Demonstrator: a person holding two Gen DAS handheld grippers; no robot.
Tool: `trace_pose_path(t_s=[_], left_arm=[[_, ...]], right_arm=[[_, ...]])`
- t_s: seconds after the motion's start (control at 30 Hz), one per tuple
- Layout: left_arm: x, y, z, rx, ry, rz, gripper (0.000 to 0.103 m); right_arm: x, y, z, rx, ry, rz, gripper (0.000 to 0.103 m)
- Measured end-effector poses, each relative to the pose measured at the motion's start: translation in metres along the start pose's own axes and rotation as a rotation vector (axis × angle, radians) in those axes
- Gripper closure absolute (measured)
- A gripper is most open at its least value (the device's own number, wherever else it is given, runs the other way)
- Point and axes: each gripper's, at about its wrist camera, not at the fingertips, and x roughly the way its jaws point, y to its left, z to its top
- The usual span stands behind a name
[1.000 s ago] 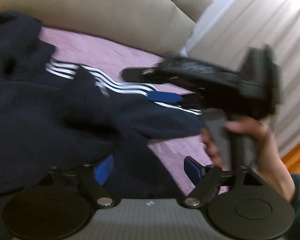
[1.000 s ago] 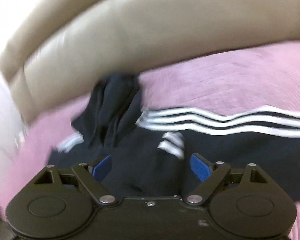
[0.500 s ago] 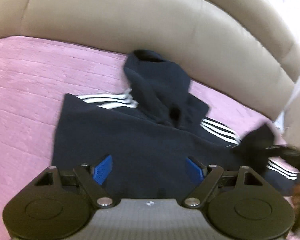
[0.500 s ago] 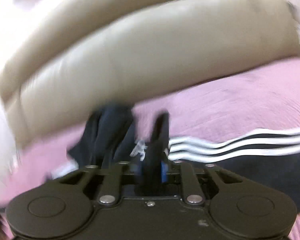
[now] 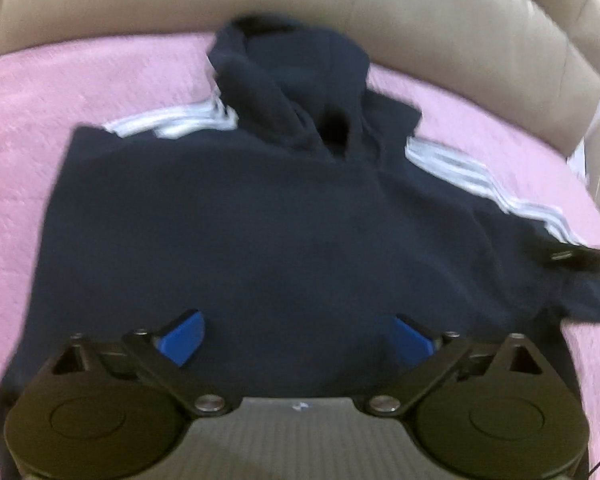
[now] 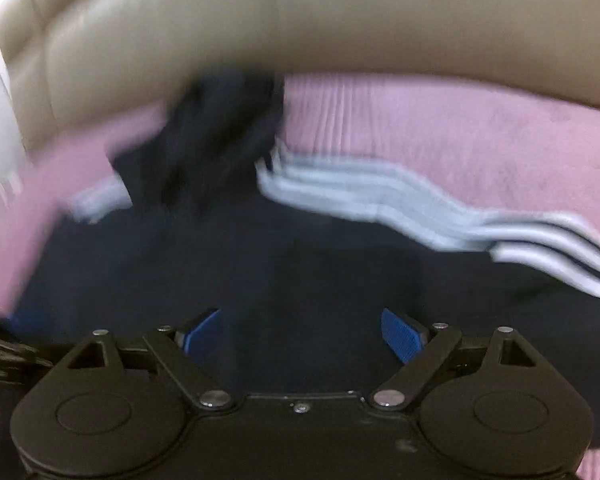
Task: Fold large clothes
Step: 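Grasp the other striped sleeve cuff with the right gripper and lift it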
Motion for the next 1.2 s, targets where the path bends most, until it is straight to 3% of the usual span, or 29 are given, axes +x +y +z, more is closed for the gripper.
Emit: trace_pose_path(t_s=[0.07, 0.13, 0.23, 0.37, 0.43, 0.57, 0.67, 0.73, 0.87, 1.03, 1.1, 1.13, 1.17, 1.2], left_arm=[[0.004, -0.009, -0.005, 0.063, 0.017, 0.046, 0.0], [0.006, -0.014, -0.008, 0.105, 0.045, 0.093, 0.0], [0.0, -0.011, -0.006, 0.068, 0.082, 0.101, 0.0], [-0.014, -0.007, -0.006, -0.019, 0.132, 0.113, 0.0], [-0.026, -0.009, -0.009, -0.051, 0.123, 0.096, 0.0], [-0.037, -0.012, -0.017, -0.111, 0.128, 0.041, 0.0], [-0.031, -0.015, -0.021, -0.14, 0.154, 0.034, 0.0], [-0.028, -0.018, -0.024, -0.139, 0.166, 0.057, 0.0], [-0.028, -0.022, -0.027, -0.136, 0.159, 0.062, 0.0], [-0.028, -0.018, -0.026, -0.167, 0.159, 0.055, 0.0], [-0.029, -0.015, -0.026, -0.184, 0.156, 0.048, 0.0], [-0.03, -0.014, -0.026, -0.193, 0.152, 0.043, 0.0], [-0.03, -0.013, -0.026, -0.198, 0.15, 0.04, 0.0], [-0.031, -0.011, -0.026, -0.204, 0.15, 0.037, 0.0]], right_arm=[[-0.001, 0.0, -0.002, -0.095, -0.078, -0.06, 0.0], [-0.013, -0.012, -0.002, -0.08, -0.069, -0.057, 0.001], [-0.049, -0.05, -0.009, 0.123, -0.105, 0.073, 0.001], [-0.103, -0.14, -0.05, 0.467, -0.185, 0.242, 0.001], [-0.124, -0.19, -0.073, 0.598, -0.202, 0.202, 0.001], [-0.156, -0.286, -0.123, 0.845, -0.22, 0.019, 0.001], [-0.164, -0.342, -0.157, 1.017, -0.254, -0.043, 0.001], [-0.167, -0.373, -0.179, 1.094, -0.279, -0.028, 0.002], [-0.159, -0.409, -0.198, 1.179, -0.413, 0.077, 0.003], [-0.126, -0.418, -0.175, 1.154, -0.522, 0.019, 0.002], [-0.119, -0.417, -0.16, 1.136, -0.523, -0.034, 0.014], [-0.117, -0.417, -0.154, 1.126, -0.52, -0.054, 0.058], [-0.119, -0.414, -0.149, 1.127, -0.526, -0.085, 0.093], [-0.121, -0.408, -0.146, 1.125, -0.572, -0.074, 0.094]])
